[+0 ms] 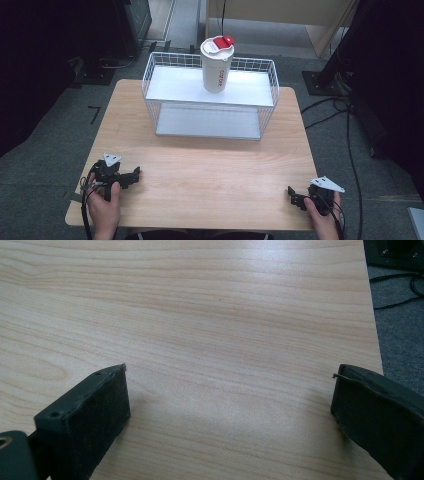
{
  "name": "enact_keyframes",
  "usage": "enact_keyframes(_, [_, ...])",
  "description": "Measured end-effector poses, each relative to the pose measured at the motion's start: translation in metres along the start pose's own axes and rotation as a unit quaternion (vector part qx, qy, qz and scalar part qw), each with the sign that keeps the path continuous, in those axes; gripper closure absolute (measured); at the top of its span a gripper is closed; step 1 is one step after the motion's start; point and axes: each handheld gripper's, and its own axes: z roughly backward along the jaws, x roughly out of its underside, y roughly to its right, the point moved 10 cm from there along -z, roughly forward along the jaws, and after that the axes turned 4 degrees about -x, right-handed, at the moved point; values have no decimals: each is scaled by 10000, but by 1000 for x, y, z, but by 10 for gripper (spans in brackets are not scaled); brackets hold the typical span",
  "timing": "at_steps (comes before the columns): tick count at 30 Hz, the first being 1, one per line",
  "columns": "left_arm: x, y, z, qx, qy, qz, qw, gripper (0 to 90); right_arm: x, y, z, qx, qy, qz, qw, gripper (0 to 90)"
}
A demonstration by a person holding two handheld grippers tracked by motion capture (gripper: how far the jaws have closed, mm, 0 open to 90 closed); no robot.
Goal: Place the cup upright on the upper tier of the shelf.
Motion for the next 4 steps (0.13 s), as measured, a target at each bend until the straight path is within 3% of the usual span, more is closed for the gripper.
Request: enact_keyframes(4, [0, 0, 0, 0, 0, 0, 10000, 0, 0, 0, 0, -1, 2, 3, 10000, 22])
